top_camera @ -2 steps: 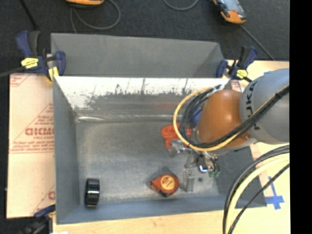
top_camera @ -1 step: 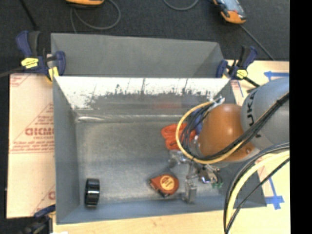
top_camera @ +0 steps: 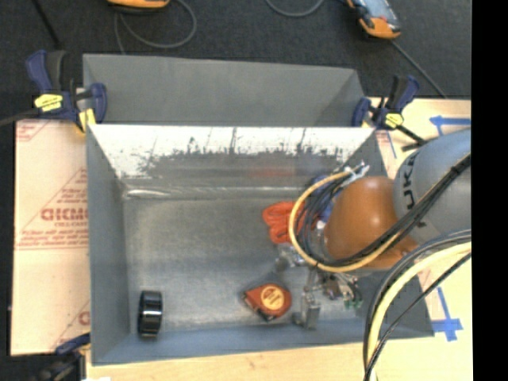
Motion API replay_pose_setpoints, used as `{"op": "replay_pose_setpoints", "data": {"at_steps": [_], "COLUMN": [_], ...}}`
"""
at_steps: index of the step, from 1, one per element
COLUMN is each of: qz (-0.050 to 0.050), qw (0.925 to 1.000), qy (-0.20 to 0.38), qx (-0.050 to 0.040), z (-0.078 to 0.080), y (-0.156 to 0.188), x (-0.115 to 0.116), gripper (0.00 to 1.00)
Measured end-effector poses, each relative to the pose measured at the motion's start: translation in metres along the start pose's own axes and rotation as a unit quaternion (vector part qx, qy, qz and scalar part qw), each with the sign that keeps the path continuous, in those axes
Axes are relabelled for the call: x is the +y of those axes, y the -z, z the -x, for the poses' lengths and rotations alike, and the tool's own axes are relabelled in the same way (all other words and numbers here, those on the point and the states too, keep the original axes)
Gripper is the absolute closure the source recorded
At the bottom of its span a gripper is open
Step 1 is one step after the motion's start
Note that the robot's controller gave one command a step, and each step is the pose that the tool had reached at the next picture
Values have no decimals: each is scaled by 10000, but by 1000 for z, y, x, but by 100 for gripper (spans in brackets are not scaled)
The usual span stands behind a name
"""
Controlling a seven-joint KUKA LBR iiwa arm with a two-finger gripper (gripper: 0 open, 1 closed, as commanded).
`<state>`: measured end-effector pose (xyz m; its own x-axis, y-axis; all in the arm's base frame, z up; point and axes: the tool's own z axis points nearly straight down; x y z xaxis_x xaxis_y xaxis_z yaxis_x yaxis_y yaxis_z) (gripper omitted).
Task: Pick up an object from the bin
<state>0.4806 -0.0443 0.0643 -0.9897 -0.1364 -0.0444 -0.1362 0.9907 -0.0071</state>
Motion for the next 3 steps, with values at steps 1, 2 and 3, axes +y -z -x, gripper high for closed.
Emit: {"op": "replay_pose_setpoints", "data": {"at_steps": [1, 2, 3], "qz": [5, 29, 29], "qw": [10000, 9973, 9973], "qy": [42, 727, 730], "qx": [72, 103, 103], "z": [4, 10, 10], "y": [5, 9, 9], "x": [31, 53, 53], "gripper": [0, 100, 100]}}
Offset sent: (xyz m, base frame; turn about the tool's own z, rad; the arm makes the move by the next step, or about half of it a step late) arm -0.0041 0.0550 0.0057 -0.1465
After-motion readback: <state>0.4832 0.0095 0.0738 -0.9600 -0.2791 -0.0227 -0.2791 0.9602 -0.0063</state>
